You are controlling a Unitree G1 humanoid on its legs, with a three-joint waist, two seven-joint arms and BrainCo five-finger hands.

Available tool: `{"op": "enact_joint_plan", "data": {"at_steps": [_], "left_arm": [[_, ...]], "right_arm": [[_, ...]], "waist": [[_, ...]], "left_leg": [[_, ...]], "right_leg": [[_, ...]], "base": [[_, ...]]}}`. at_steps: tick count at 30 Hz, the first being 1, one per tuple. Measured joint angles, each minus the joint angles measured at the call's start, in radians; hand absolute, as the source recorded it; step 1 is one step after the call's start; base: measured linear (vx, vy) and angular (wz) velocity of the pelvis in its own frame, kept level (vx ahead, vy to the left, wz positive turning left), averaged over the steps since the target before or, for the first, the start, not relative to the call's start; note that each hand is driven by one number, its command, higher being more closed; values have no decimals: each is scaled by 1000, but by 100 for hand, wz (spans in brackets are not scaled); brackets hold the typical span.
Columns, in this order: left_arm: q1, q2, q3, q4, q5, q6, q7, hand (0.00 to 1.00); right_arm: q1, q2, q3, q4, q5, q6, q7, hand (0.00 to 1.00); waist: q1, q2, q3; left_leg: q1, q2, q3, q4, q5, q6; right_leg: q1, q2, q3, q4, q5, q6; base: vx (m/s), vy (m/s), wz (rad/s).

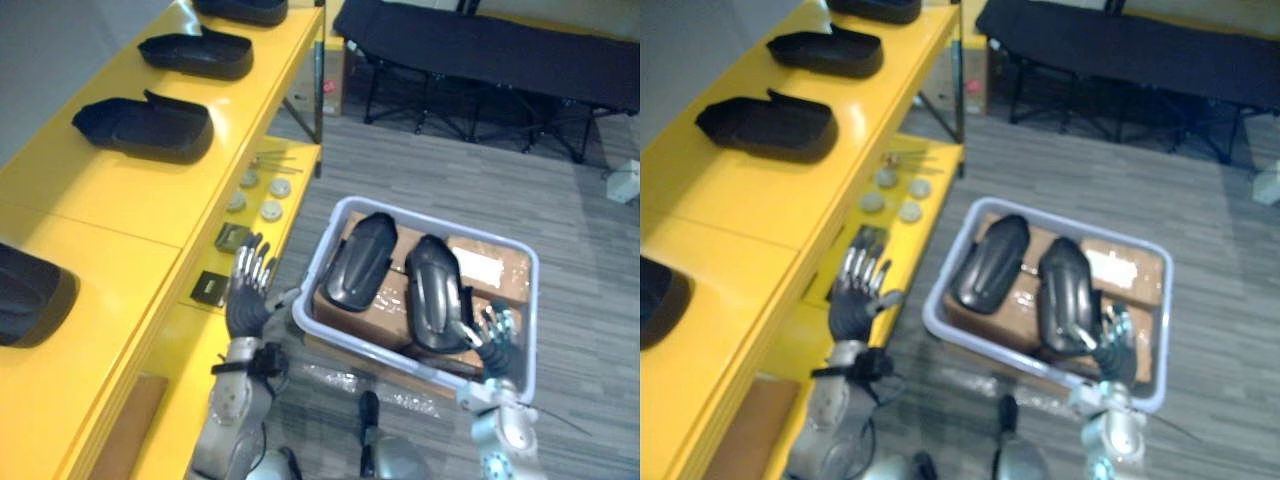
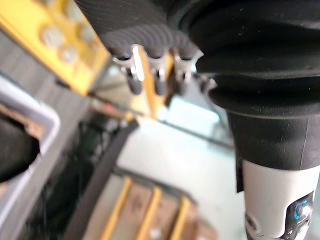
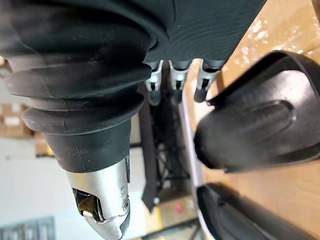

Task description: Walk over and take plastic housings, then place them on the shelf

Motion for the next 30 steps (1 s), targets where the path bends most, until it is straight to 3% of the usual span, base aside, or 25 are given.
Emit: {"op": "enact_joint_plan", "data": {"at_steps": [2, 4, 5, 7, 10, 14, 22, 26, 27, 30], "left_arm": [[0, 5, -4, -5, 0, 3, -27, 0], [2, 23, 12, -6, 1, 7, -34, 0], [12, 49, 20, -4, 1, 17, -34, 0], [17, 61, 46, -1, 1, 38, -34, 0], [24, 72, 51, 4, 1, 45, -36, 0], [24, 86, 52, 14, 1, 54, -37, 0], [16, 82, 55, 64, 0, 52, 7, 0], [-13, 64, 62, 141, -9, 22, 53, 0], [-21, 59, 59, 172, 3, 25, 57, 0], [-18, 40, 49, 267, 55, 55, 61, 0]], "right_arm": [[43, 17, -5, -3, 0, -26, 17, 0], [82, 53, -3, -4, -1, -30, 48, 0], [102, 65, 10, -3, -1, -30, 68, 0], [118, 67, 18, -4, -4, -31, 89, 0], [114, 70, 19, -4, -4, -57, 89, 0], [81, 77, 31, -9, -4, -65, 71, 0], [0, 35, 75, -4, -2, -43, 18, 0], [-113, -4, 54, 111, -1, -43, -16, 0], [-155, -7, 33, 142, -3, -45, -30, 0], [-243, -26, -1, 177, -12, -48, -86, 0]], "waist": [[-1, 2, 7], [1, -26, 23], [12, -37, 29], [16, -30, 31], [17, -24, 26], [23, -51, 8], [23, -24, 14], [24, 7, 66], [21, 20, 84], [25, 28, 112]], "left_leg": [[2, 0, 9, 9, -36, 7], [11, -13, 39, 22, -58, 15], [8, -12, 68, 27, -64, 28], [-5, 2, 101, 6, -45, 51], [-27, 2, 113, -43, -4, 58], [-79, -25, 109, -87, 45, 50], [-92, -18, 89, -106, 82, 23], [-105, -13, 64, -40, 82, 24], [-113, -15, 45, -45, 82, 24], [-140, -19, 18, -49, 89, 13]], "right_leg": [[-25, 1, 21, 43, -4, 5], [-39, -14, 30, 56, 5, 20], [-43, -15, 30, 40, 42, 40], [-82, -38, -23, 145, -17, -6], [-85, -85, -53, 248, -88, 18], [-38, -100, -67, 196, -118, 36], [0, -82, -88, 102, -123, 42], [20, -84, -94, 104, -146, 46], [20, -83, -116, 99, -146, 46], [15, -85, -141, 79, -153, 54]], "base": [[-133, 175, -33], [-175, 168, -46], [-257, 116, -55], [-207, 128, -48], [-13, 91, -19], [21, -45, 1], [5, -94, 3], [-64, -58, 1], [-103, -55, 15], [-144, -70, 23]]}}
